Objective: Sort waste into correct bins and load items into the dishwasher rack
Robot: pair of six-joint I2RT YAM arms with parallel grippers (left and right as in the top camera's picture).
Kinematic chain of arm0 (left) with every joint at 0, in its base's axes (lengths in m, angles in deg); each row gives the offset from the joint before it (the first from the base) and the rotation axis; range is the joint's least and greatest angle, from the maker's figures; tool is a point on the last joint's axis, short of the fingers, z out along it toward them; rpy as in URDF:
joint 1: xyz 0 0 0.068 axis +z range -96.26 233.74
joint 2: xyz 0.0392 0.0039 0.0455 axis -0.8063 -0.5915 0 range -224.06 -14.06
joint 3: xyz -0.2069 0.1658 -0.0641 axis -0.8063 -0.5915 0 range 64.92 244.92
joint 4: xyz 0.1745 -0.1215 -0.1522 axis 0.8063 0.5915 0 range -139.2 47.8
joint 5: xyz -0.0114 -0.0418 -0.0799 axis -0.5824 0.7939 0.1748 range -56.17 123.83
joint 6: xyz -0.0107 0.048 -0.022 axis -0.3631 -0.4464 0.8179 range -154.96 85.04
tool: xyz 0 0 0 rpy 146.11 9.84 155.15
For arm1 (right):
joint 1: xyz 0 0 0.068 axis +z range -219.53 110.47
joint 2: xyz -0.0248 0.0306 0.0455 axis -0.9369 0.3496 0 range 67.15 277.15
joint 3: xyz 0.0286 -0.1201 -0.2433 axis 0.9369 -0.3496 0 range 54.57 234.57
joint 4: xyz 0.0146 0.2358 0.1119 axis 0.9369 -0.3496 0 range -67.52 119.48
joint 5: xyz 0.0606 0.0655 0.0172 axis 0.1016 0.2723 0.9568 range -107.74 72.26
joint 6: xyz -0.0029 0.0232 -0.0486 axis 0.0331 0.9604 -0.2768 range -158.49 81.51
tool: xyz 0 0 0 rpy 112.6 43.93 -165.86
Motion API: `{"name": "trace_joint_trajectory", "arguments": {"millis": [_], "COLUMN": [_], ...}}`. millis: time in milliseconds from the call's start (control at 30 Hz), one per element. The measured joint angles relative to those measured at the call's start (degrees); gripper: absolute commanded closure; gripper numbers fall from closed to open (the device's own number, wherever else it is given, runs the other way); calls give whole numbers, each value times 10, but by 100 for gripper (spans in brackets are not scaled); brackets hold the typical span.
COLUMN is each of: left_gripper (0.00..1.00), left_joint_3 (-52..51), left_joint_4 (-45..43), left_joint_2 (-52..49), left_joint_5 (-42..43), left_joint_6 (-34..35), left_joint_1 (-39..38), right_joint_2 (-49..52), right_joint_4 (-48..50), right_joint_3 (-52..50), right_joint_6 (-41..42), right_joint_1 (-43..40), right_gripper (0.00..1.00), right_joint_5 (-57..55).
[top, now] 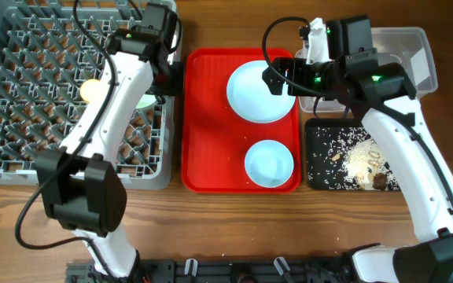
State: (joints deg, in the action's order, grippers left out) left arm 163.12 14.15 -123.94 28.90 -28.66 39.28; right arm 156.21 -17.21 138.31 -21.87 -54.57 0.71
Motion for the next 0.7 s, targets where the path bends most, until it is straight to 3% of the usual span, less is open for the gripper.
{"name": "trace_joint_trajectory", "arguments": {"millis": [300,400,700], "left_gripper": [82,96,96], "left_joint_3": [0,0,0], "left_joint_4": [7,7,11], "left_joint_2": [-25,-25,-25], "left_joint_5": [-38,-42,-52], "left_joint_6": [1,4,3], "left_joint_1": [0,0,0], "right_joint_2": [0,0,0], "right_joint_4": [0,0,0], "right_joint_3": [0,0,0], "right_joint_6": [0,0,0], "right_joint_1": [0,0,0], "right_gripper": [0,0,0], "right_joint_5": [0,0,0]}}
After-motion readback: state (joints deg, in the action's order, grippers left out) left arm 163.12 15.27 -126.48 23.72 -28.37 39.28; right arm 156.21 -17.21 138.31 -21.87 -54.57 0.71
